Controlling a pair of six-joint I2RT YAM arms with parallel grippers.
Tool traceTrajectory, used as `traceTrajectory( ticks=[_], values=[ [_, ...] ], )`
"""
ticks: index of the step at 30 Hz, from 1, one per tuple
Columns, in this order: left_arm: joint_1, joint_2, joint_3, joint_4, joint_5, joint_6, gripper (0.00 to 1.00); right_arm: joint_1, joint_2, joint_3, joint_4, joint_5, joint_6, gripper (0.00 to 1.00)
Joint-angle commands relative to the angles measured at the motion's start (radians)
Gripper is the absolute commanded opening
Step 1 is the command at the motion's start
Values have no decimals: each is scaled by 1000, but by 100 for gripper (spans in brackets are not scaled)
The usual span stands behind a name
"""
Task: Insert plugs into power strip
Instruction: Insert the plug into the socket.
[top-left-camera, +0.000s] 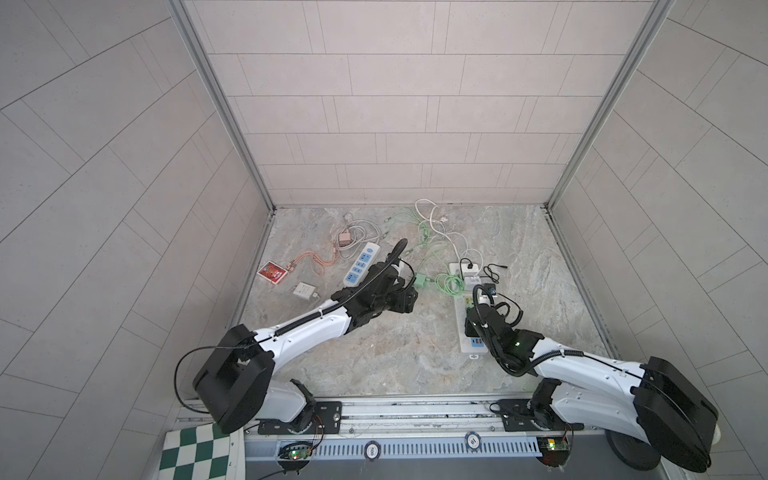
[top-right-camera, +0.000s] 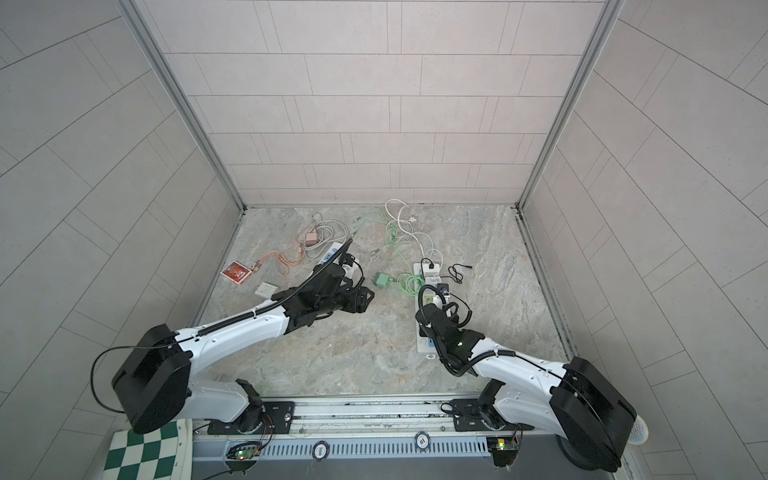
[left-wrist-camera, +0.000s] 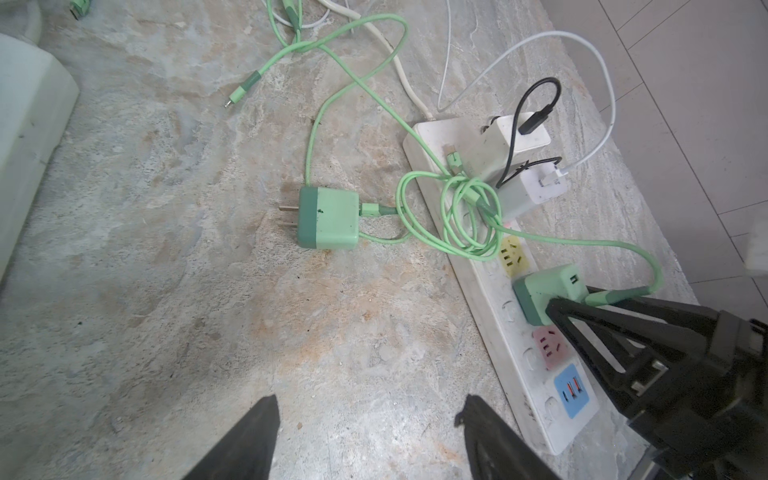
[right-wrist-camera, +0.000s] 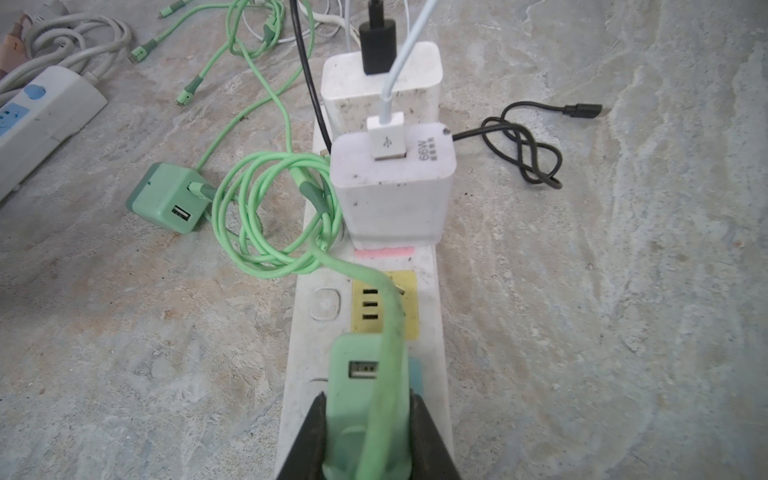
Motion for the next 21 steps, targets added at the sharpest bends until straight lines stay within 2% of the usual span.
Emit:
traceTrajectory(
  ticks=[1,8,14,21],
  values=[
    [6,64,75,-41,1,49,77,6,102,-13,-214,-78,41,0],
    [11,237,223,-190,18,86,79,5,252,147,-332,-74,59,0],
    [27,329,285,-199,11,84,79,-25,246,163,-306,-110,35,1],
    [60,418,382,-228,35,115,80,-55,174,169,-309,-167,25,19]
  ],
)
